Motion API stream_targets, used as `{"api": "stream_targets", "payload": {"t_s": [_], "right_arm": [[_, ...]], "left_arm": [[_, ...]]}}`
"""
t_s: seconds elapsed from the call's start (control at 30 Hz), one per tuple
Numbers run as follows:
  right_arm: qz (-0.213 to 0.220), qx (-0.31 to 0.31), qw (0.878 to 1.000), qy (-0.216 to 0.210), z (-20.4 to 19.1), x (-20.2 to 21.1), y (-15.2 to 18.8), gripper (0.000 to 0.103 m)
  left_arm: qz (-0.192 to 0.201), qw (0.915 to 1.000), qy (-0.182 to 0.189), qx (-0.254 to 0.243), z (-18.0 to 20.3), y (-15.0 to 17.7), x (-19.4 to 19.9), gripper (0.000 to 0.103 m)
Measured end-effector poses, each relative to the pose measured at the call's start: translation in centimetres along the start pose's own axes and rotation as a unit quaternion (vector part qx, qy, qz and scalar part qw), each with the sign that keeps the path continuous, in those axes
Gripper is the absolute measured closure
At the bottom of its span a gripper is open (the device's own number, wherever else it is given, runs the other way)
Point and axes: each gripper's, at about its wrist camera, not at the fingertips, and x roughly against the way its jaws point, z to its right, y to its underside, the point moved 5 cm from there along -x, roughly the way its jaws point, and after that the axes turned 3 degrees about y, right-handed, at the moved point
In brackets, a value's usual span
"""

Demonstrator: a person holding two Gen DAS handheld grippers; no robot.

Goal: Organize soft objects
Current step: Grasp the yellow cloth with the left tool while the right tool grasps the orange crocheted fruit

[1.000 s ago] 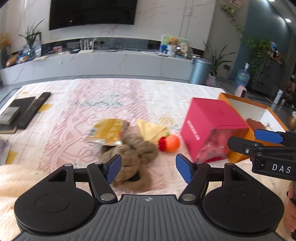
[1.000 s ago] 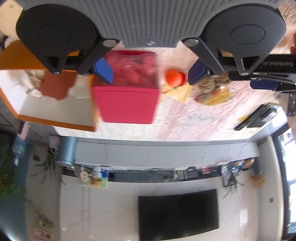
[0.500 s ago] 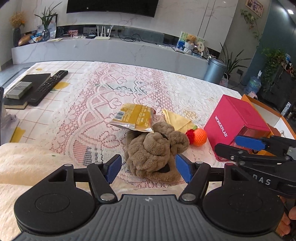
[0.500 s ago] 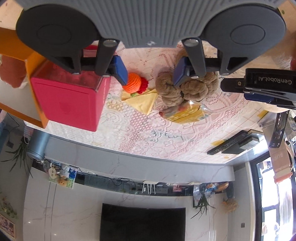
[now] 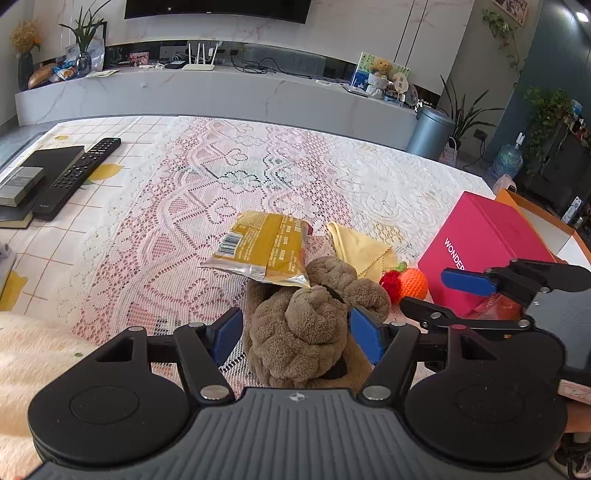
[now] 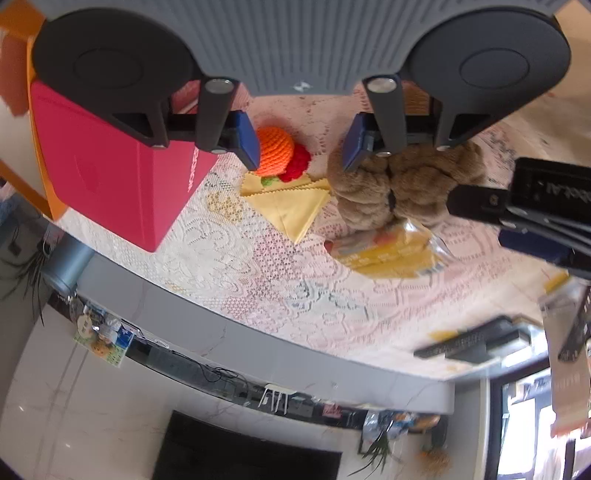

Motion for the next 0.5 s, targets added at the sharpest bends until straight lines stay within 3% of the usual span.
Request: {"api": "stream_targets", "payload": {"t_s": [0.27,0.5], "right_arm": [[-0.027,0.118,0.991,0.062,-1.2,-3.5,0.4,0.06],[-0.036,0.135,0.988,0.069,-1.2,-4.8,0.9,0.059]], "left_arm": [[-0.019,0.9997,0.0,0.015,-0.6,0.3,-1.2,0.024],[-0.015,0.9999,0.003,0.007,-0.3,0.3,-1.2,0.024]]}}
